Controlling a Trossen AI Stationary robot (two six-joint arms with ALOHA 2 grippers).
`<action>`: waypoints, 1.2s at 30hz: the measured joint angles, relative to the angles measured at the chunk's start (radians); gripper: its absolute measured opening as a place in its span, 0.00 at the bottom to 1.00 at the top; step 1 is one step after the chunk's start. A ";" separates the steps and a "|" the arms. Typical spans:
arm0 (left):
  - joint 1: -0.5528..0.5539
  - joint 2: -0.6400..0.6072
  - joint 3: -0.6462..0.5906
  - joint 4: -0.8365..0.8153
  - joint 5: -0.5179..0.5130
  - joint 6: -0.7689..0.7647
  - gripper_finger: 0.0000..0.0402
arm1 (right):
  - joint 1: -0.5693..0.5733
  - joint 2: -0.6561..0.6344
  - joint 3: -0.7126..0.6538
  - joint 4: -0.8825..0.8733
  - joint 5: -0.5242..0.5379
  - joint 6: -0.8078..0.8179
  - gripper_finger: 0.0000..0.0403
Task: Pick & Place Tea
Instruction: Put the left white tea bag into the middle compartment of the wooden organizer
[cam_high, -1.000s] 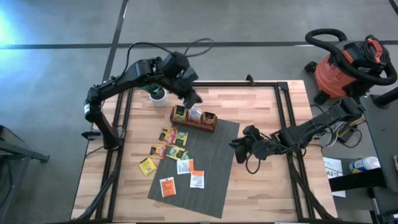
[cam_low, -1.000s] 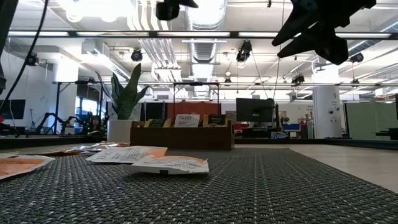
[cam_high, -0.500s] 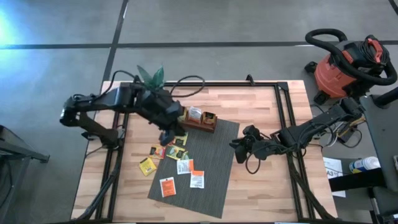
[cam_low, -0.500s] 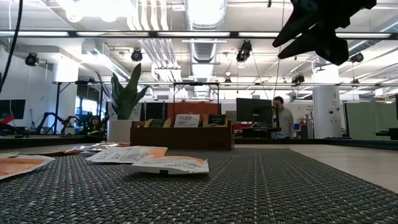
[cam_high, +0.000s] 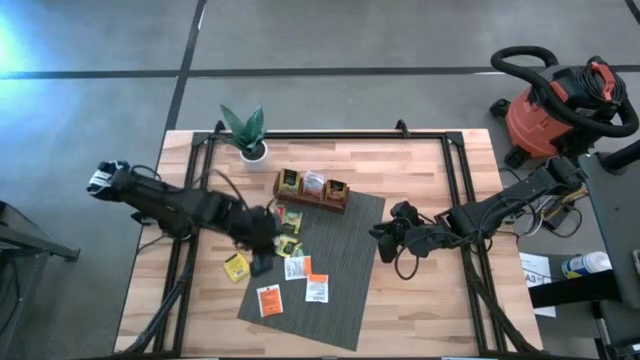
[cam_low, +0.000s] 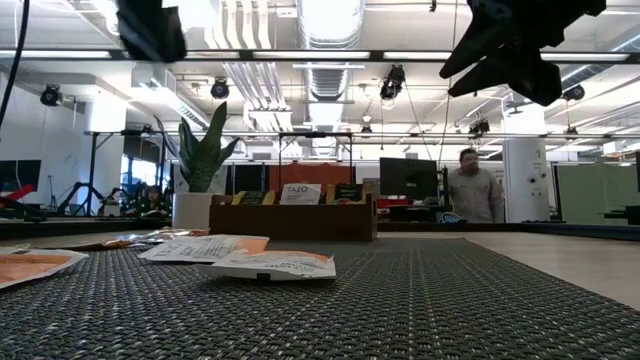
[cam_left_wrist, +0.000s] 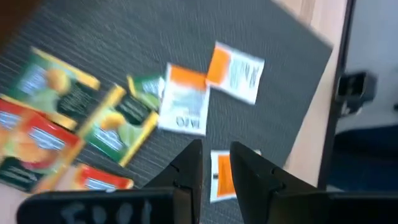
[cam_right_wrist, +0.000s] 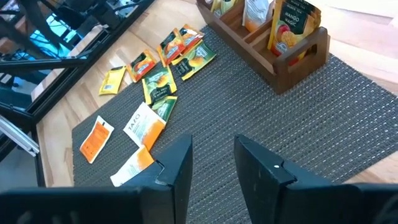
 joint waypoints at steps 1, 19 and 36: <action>-0.019 0.001 -0.031 0.027 0.006 -0.011 0.19 | 0.000 0.000 0.000 0.000 0.000 0.000 0.29; -0.152 0.002 -0.332 0.396 0.101 -0.203 0.18 | 0.060 0.126 -0.001 0.144 -0.280 0.137 0.29; -0.426 0.003 -0.332 0.446 -0.184 -0.545 0.13 | 0.154 0.396 0.016 0.520 -0.298 0.216 0.29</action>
